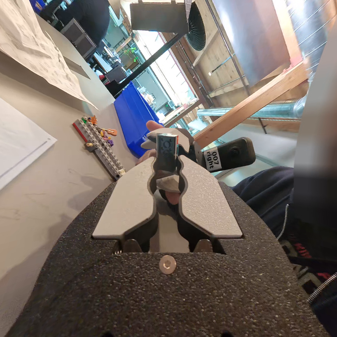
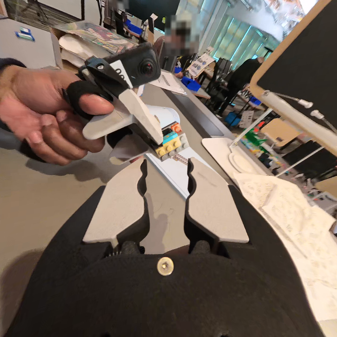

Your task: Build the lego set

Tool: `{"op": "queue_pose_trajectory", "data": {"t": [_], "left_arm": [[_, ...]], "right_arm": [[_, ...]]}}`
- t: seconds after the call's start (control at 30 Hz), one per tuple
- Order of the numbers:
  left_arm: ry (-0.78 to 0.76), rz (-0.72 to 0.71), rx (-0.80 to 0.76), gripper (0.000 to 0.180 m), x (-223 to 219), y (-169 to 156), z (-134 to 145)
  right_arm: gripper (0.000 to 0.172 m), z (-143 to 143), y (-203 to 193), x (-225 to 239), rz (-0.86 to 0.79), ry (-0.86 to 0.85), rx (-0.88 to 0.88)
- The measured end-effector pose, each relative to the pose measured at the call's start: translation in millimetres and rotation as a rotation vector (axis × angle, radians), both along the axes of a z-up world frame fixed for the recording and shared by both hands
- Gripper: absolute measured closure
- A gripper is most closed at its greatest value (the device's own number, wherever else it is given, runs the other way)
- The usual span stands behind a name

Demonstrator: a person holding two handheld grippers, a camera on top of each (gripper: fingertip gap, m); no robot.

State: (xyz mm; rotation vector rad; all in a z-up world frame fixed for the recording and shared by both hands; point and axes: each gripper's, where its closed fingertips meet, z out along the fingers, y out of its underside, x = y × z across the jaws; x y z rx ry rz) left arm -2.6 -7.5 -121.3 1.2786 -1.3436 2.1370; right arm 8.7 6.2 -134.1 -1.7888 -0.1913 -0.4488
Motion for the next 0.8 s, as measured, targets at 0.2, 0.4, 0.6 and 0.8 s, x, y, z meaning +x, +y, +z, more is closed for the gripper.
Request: {"op": "queue_pose_trajectory", "data": {"t": [0.2, 0.4, 0.6, 0.8], "left_arm": [[0.045, -0.078, -0.024, 0.161, -6.1, -9.1, -4.4], [0.085, -0.140, 0.021, 0.161, -11.6, -16.8, -14.7], [0.051, -0.198, 0.071, 0.161, -20.3, -24.0, -15.3], [0.013, -0.198, 0.004, 0.161, -21.6, -15.6, -4.7]], "right_arm": [[0.129, 8.0, -3.4, -6.0, 0.049, -0.046, 0.034], [0.134, 1.3, -8.9, -12.9, 0.152, -0.017, -0.013], [0.138, -0.2, -15.4, -20.6, 0.245, 0.028, -0.028], [0.138, 1.6, -23.2, -24.0, 0.314, 0.096, -0.029]]}}
